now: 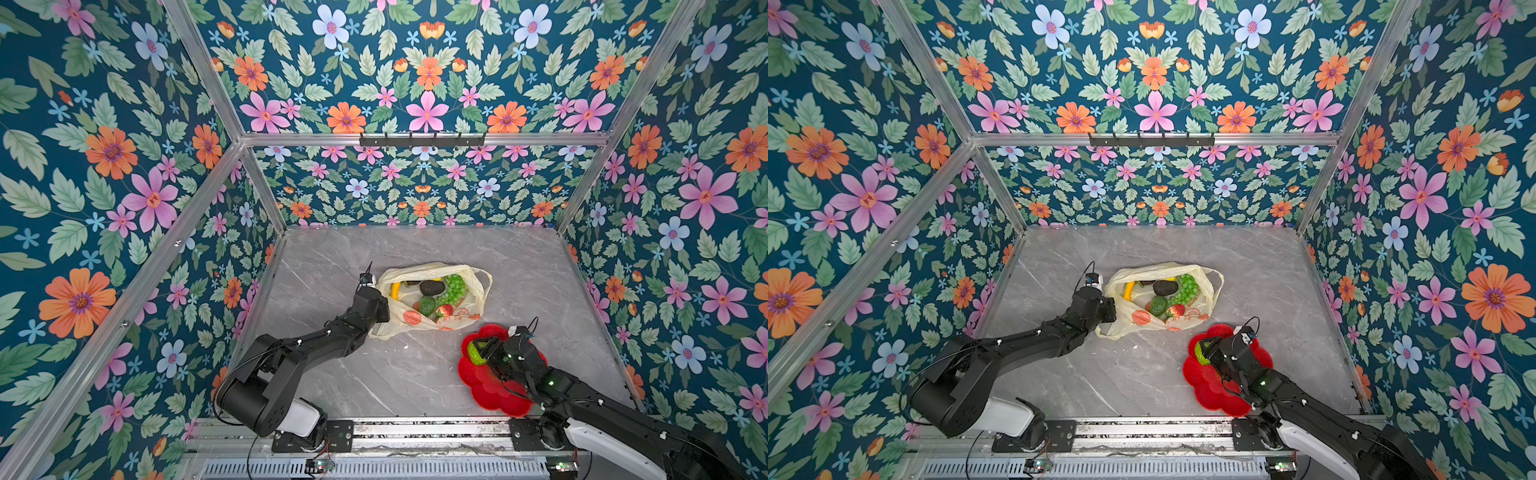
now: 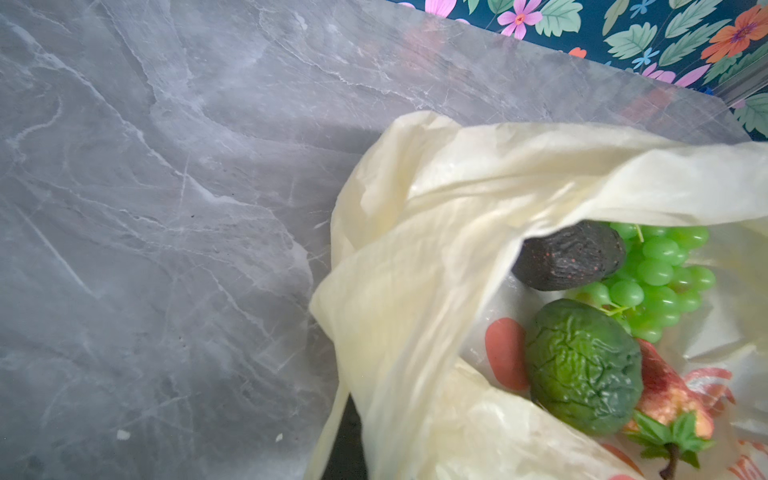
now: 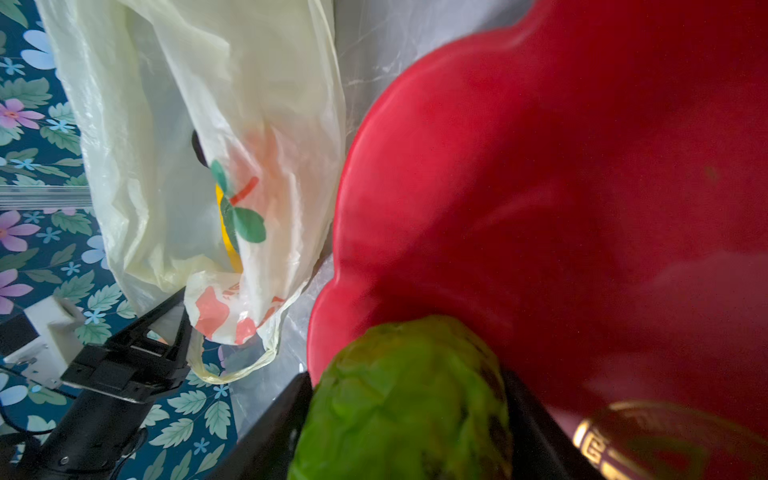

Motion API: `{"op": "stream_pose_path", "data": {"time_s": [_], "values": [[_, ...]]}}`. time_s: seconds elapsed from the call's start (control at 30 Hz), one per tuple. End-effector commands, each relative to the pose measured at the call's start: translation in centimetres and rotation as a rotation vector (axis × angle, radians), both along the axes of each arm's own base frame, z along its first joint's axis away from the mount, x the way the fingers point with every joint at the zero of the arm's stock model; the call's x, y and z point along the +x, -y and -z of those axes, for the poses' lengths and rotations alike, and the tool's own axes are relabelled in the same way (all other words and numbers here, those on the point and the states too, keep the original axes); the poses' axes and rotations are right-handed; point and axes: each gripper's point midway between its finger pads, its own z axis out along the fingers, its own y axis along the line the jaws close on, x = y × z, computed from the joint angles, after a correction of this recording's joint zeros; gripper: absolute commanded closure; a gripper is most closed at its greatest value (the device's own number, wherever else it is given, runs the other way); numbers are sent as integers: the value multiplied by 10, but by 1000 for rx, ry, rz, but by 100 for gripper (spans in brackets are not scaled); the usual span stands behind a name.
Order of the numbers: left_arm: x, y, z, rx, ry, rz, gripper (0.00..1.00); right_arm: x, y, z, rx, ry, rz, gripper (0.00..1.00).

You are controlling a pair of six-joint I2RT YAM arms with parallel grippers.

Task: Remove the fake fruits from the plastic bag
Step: 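Lift the custard apple out with the right gripper toward the red plate, then lower the custard apple onto the red plate and open the right gripper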

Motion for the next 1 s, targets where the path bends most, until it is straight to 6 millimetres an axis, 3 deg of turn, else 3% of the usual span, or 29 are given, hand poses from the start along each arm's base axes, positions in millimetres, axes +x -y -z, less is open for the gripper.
{"op": "stream_pose_path", "data": {"time_s": [0.0, 0.23, 0.47, 0.67, 0.8, 0.97], "values": [[3, -2, -4, 8, 19, -9, 96, 15, -7, -20, 53, 92, 16, 48], [3, -2, -5, 11, 24, -11, 96, 33, -21, -29, 91, 142, 20, 49], [3, -4, -5, 18, 26, -16, 95, 40, -33, -19, 97, 107, 1, 49], [4, -4, -5, 19, 26, -16, 95, 27, -22, -4, 60, 53, 12, 44], [4, -3, -5, 18, 25, -15, 95, 18, -10, 2, 28, 28, 31, 33], [4, -4, -4, 21, 24, -16, 95, 11, 0, 5, -12, 5, 43, 25]]}}
